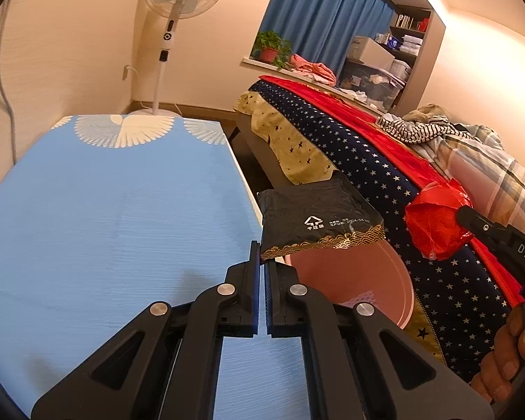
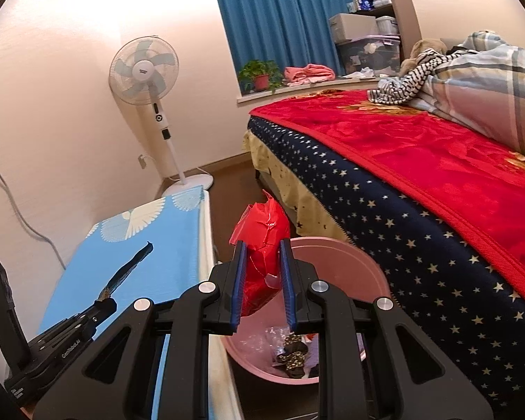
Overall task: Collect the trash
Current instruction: 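Carry the red bag and black pouch with both tools over the wastebasket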
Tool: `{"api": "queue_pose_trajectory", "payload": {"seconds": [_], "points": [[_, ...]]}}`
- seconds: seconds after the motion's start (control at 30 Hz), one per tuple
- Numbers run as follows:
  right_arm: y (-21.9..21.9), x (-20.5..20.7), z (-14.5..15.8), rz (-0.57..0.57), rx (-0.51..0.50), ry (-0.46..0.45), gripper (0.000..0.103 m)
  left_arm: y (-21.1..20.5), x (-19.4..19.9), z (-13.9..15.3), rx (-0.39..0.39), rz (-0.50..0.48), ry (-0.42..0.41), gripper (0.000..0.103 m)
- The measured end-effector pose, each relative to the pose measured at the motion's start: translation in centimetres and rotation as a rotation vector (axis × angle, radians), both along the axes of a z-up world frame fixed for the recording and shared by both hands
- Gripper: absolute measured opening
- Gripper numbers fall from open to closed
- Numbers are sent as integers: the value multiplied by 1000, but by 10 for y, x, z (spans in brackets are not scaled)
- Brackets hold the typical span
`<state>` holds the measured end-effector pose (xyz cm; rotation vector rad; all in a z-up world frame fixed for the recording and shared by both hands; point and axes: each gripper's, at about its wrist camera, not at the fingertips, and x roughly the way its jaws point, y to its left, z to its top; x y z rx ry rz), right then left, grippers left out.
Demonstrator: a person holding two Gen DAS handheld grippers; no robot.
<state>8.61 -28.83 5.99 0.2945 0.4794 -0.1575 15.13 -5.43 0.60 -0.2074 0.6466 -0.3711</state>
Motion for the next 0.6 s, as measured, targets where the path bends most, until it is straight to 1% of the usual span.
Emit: {"api": "queue_pose_trajectory", "payload": {"seconds": [0.6], "points": [[-30, 6, -15, -93, 0, 37, 20, -43, 13, -16, -2, -69, 22, 2]]}}
